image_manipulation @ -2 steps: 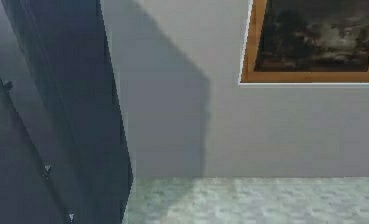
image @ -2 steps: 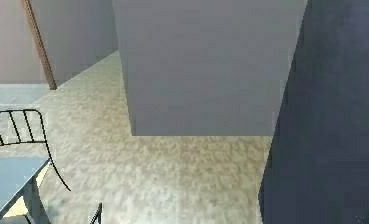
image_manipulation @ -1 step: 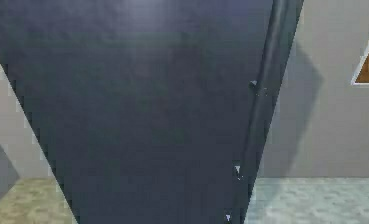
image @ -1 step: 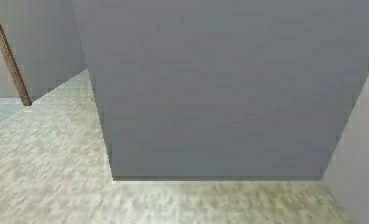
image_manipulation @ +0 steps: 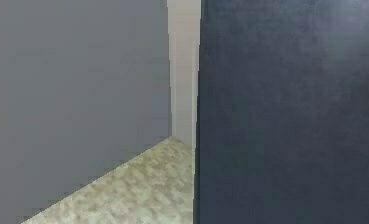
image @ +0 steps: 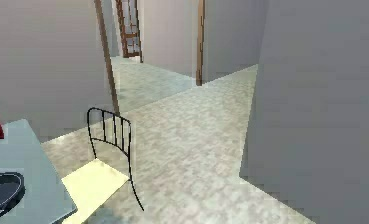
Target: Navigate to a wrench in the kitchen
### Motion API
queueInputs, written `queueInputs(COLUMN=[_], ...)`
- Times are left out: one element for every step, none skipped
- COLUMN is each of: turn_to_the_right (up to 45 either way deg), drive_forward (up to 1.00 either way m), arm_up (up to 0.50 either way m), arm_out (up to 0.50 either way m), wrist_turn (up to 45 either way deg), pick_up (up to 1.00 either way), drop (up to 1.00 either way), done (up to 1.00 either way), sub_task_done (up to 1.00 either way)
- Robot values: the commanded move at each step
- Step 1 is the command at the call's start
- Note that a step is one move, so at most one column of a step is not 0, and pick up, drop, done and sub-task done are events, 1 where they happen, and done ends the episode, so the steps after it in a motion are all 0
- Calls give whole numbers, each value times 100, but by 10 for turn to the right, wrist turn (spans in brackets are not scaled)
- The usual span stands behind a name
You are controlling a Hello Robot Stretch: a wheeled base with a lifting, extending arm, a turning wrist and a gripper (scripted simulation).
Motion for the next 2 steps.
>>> queueInputs(turn_to_the_right=[-90,0], drive_forward=[0,100], arm_up=[0,0], arm_out=[0,0], wrist_turn=[0,0], pick_up=[0,0], drop=[0,0], done=[0,0], sub_task_done=[0,0])
